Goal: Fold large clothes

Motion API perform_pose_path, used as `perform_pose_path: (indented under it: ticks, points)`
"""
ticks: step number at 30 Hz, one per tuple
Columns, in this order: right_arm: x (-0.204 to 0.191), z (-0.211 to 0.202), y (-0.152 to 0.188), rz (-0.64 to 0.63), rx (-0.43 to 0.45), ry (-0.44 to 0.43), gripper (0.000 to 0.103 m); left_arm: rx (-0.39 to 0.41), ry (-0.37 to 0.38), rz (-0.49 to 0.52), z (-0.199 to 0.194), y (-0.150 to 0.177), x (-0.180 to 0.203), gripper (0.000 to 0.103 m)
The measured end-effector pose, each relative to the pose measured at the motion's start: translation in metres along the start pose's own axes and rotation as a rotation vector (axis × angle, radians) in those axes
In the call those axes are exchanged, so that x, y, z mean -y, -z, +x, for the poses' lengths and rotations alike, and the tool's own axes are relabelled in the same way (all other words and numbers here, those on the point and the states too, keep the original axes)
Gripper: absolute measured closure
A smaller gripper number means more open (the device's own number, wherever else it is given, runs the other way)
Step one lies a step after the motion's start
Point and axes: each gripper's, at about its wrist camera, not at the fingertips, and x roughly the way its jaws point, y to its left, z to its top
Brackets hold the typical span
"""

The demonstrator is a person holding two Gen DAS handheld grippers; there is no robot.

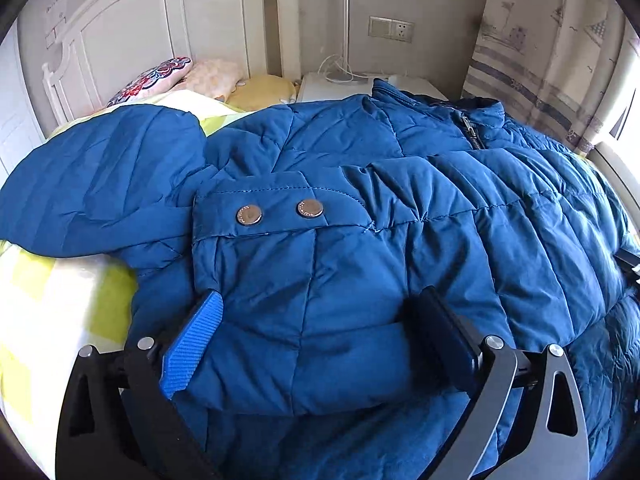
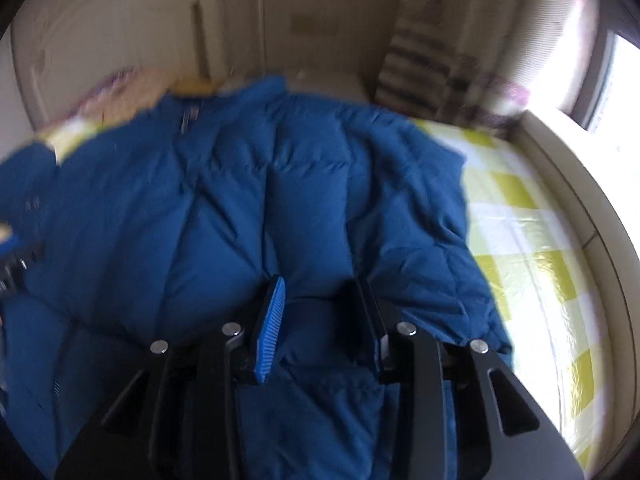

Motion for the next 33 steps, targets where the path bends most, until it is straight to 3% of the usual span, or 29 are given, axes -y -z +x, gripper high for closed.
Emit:
perform_pose_path:
  ticks: [3,6,8,10,11,12,15,17,20,21,23,26,28,30,33]
  points:
    - [0.006,-0.006,-0.017,0.001,-0.007,-0.026,0.068,0.0,0.008,-0.005,0.002,-0.001,0.0,0.008]
    - [0.018,-0.023,-0.043,0.053,0.142,0.005,0.068,-0.002,0.007,-0.005,0.003,-0.001,0.0,0.008]
    - [0.024,-0.017,-0.058,0.084,0.198,-0.028,0.068,0.0,0.008,-0.005,0.001,0.0,0.0,0.008]
    - [0.023,0.011,-0.067,0.066,0.107,-0.041,0.068,-0.001,0.011,-0.008,0.001,-0.001,-0.001,0.008]
    - [0.019,0.042,-0.067,0.032,-0.034,-0.027,0.067,0.0,0.016,-0.01,0.001,0.0,-0.001,0.008]
    - [0.017,0.052,-0.067,0.011,-0.045,-0.023,0.067,0.001,0.017,-0.01,0.001,-0.001,-0.001,0.007]
    - [0.024,0.045,-0.077,0.046,-0.053,-0.034,0.067,0.003,0.023,-0.014,0.001,0.0,-0.002,0.007]
    - [0.036,0.03,-0.087,0.11,0.048,-0.045,0.066,0.002,0.03,-0.019,0.001,-0.001,-0.004,0.007]
    - [0.047,0.035,-0.1,0.153,0.121,0.043,0.045,0.004,0.034,-0.021,0.001,-0.001,-0.004,0.007]
    - [0.051,0.046,-0.103,0.159,0.104,0.049,0.041,0.004,0.037,-0.024,0.001,-0.001,-0.004,0.007]
    - [0.056,0.08,-0.105,0.155,-0.03,0.034,0.04,0.005,0.041,-0.027,0.001,-0.001,-0.004,0.007]
    - [0.053,0.08,-0.115,0.131,-0.088,0.062,0.04,0.006,0.045,-0.03,0.001,0.0,-0.005,0.007]
    - [0.045,0.059,-0.115,0.142,-0.029,0.087,0.04,0.006,0.047,-0.033,0.001,-0.001,-0.005,0.007]
    - [0.023,0.036,-0.107,0.1,0.063,0.045,0.037,0.006,0.049,-0.034,0.001,-0.001,-0.006,0.007]
    - [-0.011,0.048,-0.085,-0.051,0.018,0.004,0.027,0.006,0.051,-0.037,0.002,-0.001,-0.006,0.007]
